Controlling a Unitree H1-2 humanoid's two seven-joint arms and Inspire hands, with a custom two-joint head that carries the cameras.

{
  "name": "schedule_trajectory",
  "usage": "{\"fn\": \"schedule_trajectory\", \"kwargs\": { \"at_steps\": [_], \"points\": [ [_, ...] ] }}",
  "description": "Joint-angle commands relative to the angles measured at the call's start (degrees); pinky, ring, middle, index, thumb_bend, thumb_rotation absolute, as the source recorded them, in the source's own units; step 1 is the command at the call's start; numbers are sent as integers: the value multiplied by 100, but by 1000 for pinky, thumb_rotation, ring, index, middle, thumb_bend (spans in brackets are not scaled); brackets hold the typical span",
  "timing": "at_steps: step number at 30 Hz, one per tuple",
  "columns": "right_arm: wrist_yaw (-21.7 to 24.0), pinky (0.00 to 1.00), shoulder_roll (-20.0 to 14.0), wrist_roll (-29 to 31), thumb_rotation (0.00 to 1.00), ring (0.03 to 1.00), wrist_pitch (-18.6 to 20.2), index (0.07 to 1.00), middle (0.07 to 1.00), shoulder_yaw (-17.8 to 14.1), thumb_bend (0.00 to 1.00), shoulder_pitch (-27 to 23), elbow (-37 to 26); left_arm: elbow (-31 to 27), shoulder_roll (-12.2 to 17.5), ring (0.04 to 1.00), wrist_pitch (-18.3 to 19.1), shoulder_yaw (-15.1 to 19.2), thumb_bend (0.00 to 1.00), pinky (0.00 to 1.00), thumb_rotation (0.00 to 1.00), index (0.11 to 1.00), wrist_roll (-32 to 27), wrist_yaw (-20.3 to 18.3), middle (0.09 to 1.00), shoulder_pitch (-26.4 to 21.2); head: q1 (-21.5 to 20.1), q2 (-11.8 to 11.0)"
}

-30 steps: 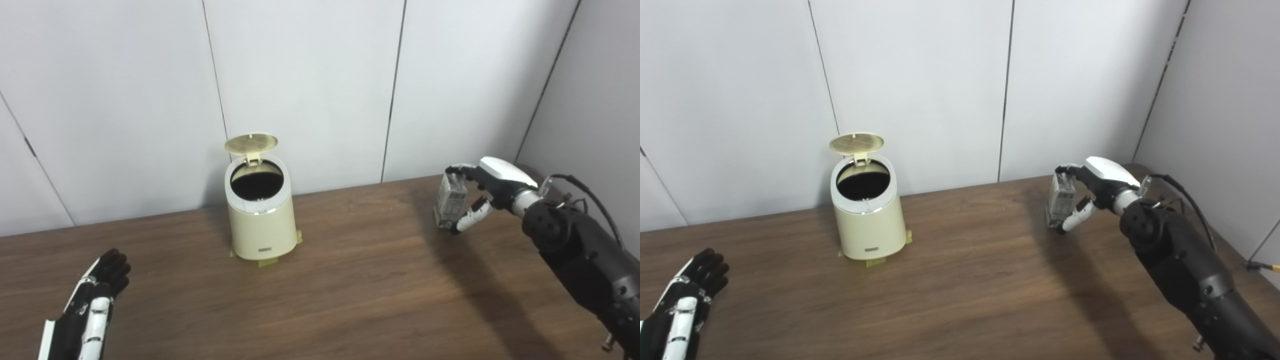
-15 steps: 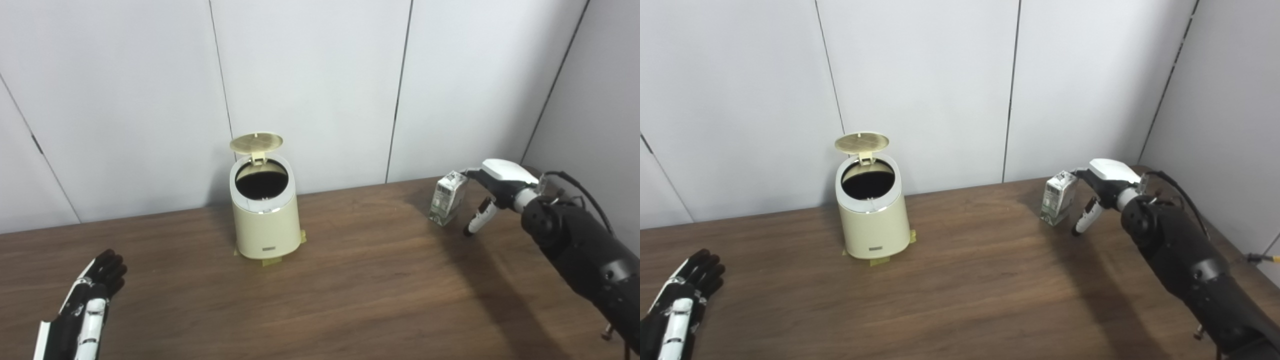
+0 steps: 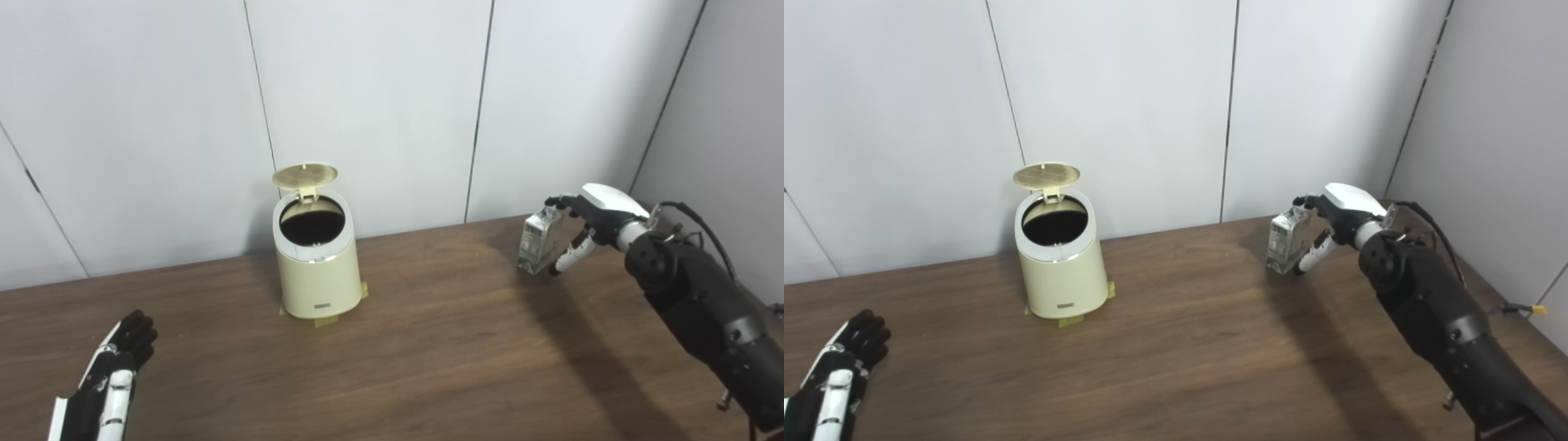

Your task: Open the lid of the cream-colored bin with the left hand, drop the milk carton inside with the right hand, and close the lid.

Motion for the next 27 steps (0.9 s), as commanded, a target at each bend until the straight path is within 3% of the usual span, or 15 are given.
{"fn": "schedule_trajectory", "kwargs": {
  "at_steps": [1,3,4,6,9,10,12,15,18,21,22,24,25,27],
  "points": [
    [32,698,10,-5,209,845,342,899,882,-262,920,-475,-210,-111,56,905,-219,-27,358,957,791,897,45,-37,900,-126,1,0],
    [433,652,188,-519,310,812,428,907,868,-475,932,-686,-83,-104,53,911,-210,-32,350,966,794,899,53,-36,900,-130,-11,-2],
    [699,574,306,-854,390,743,433,924,819,-640,936,-798,-37,-88,59,910,-221,-35,345,961,791,897,48,-45,898,-134,-18,-8],
    [1149,516,471,-1406,462,690,433,959,770,-861,945,-1010,49,-62,73,918,-241,-42,338,979,793,900,46,-58,902,-138,-32,-18],
    [1625,367,636,-2223,508,501,433,881,611,-976,951,-1308,279,-57,87,923,-244,-55,312,991,803,905,73,-65,906,-136,-43,-29],
    [1738,384,673,-2447,515,533,433,815,627,-982,956,-1386,345,-52,88,923,-242,-56,310,993,804,904,72,-67,907,-135,-43,-29],
    [1851,417,677,-2678,530,591,432,784,671,-919,940,-1508,468,-35,96,923,-238,-56,316,998,803,904,71,-72,909,-131,-41,-41],
    [2006,369,798,-2995,541,530,432,796,626,-1067,920,-1688,620,-41,85,918,-226,-54,314,1000,801,906,67,-65,909,-125,-51,-30],
    [2080,415,985,-3165,491,604,432,836,686,-1364,920,-1778,625,-64,66,913,-202,-56,307,1000,792,907,66,-48,906,-122,-71,-24],
    [2454,582,1010,-3406,529,773,432,876,829,-1186,907,-1800,444,-44,77,912,-219,-76,297,1000,787,904,92,-60,905,-116,-74,-24],
    [2536,604,1030,-3470,530,786,432,886,843,-1161,913,-1813,437,-40,75,914,-220,-82,297,1000,787,904,105,-58,906,-115,-73,-24],
    [2649,586,1002,-3462,524,768,431,891,830,-1005,917,-1819,478,-43,67,915,-220,-87,295,1000,787,904,105,-55,907,-113,-66,-22],
    [2652,561,968,-3374,522,702,430,801,743,-911,876,-1808,527,-52,62,919,-209,-89,286,1000,786,906,106,-50,909,-110,-60,-17],
    [2652,563,905,-3472,515,669,430,740,695,-677,860,-1804,654,-59,62,922,-202,-89,286,1000,784,906,97,-49,909,-106,-55,-7]
  ]
}}
